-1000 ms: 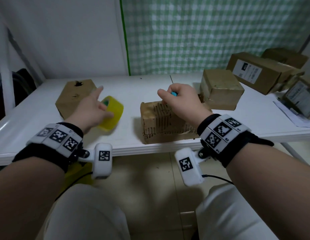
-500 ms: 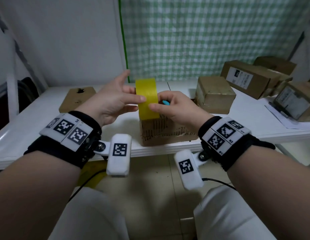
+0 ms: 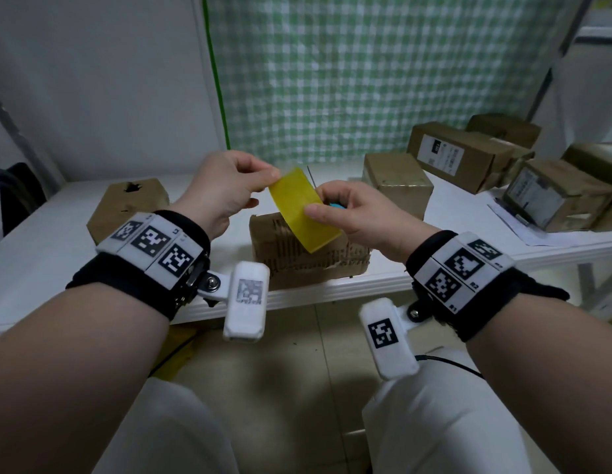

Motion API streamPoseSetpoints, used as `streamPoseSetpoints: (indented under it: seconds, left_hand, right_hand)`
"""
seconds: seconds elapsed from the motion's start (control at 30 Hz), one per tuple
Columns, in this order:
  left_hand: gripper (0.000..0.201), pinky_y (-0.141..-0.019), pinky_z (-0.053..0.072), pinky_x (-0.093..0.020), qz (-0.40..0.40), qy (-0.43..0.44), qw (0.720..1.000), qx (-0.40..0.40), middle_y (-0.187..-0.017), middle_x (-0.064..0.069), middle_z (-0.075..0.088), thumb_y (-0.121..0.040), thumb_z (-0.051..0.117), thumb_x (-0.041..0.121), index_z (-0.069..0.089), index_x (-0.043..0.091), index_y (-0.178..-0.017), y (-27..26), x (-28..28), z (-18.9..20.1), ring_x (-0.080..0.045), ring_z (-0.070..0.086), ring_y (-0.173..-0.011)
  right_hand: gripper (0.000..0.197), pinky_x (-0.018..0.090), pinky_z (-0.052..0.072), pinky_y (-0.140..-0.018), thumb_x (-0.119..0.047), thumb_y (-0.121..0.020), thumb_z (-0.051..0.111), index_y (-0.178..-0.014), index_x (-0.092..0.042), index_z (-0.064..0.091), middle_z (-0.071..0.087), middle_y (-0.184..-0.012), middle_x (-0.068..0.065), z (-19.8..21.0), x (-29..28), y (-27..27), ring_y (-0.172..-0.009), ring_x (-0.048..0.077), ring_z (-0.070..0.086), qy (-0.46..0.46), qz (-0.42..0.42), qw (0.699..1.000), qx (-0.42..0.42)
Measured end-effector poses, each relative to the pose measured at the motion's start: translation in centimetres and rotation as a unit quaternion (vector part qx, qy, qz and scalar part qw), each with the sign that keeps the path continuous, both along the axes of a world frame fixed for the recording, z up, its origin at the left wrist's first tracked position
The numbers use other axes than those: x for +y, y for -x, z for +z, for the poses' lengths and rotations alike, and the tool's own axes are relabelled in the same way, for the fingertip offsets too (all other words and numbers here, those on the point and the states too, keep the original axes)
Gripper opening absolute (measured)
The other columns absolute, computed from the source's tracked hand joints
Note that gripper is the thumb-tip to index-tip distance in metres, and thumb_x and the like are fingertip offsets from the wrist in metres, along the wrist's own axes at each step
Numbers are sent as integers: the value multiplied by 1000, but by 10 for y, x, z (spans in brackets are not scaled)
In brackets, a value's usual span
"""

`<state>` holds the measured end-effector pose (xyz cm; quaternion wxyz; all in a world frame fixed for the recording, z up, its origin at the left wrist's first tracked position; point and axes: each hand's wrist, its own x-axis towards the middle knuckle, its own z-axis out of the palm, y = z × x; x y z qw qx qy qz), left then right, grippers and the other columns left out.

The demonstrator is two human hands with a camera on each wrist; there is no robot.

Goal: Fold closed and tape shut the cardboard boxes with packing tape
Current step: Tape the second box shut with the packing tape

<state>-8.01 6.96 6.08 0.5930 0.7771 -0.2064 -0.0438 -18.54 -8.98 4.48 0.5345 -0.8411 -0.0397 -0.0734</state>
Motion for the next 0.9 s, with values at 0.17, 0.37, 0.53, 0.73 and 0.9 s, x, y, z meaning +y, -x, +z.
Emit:
streamPoseSetpoints:
  seconds: [0.17, 0.37, 0.53, 0.73, 0.9]
  left_hand:
    - [15, -57, 45, -21, 9, -39, 998, -45, -74, -1, 59, -84, 69, 13, 60, 14, -71, -1, -12, -1, -8, 52, -64]
    - [19, -57, 44, -19, 39, -52, 995, -78, -68, 3, 58, -82, 69, 9, 60, 15, -67, -4, -18, 4, -6, 52, -60]
    - [21, -61, 44, -18, 41, -24, 995, -88, -73, 5, 60, -83, 69, 10, 58, 17, -67, -7, -18, 15, -4, 54, -65]
    - [18, -60, 40, -16, 40, -33, 997, -62, -75, 4, 61, -85, 67, 13, 59, 18, -70, -17, -19, 3, -3, 55, -69]
    - [15, -62, 38, -19, 4, -72, 997, 5, -76, 2, 62, -87, 65, 18, 61, 18, -73, -32, -15, -27, -12, 55, -78]
  right_hand:
    - [26, 10, 35, -46, -23, -95, 56, -94, 3, 58, 55, -71, 2, 2, -1, 5, -53, 2, 50, -28, -15, 999, 24]
    - [21, 16, 39, -48, -31, -93, 57, -84, -13, 61, 57, -65, -6, 14, -4, 8, -52, 2, 55, 15, -65, 996, 61]
    - [37, 24, 37, -53, -45, -90, 57, -94, -10, 63, 57, -75, -2, 12, -3, 7, -66, 12, 53, 78, -122, 984, 107]
    - [54, 26, 43, -60, -55, -88, 53, -110, -7, 61, 60, -90, 3, 6, -6, 5, -76, 17, 57, 125, -132, 965, 189]
    - [25, 21, 29, -44, -36, -88, 64, -96, -13, 60, 47, -67, -3, -4, -8, 8, -52, 10, 42, 36, -104, 965, 237]
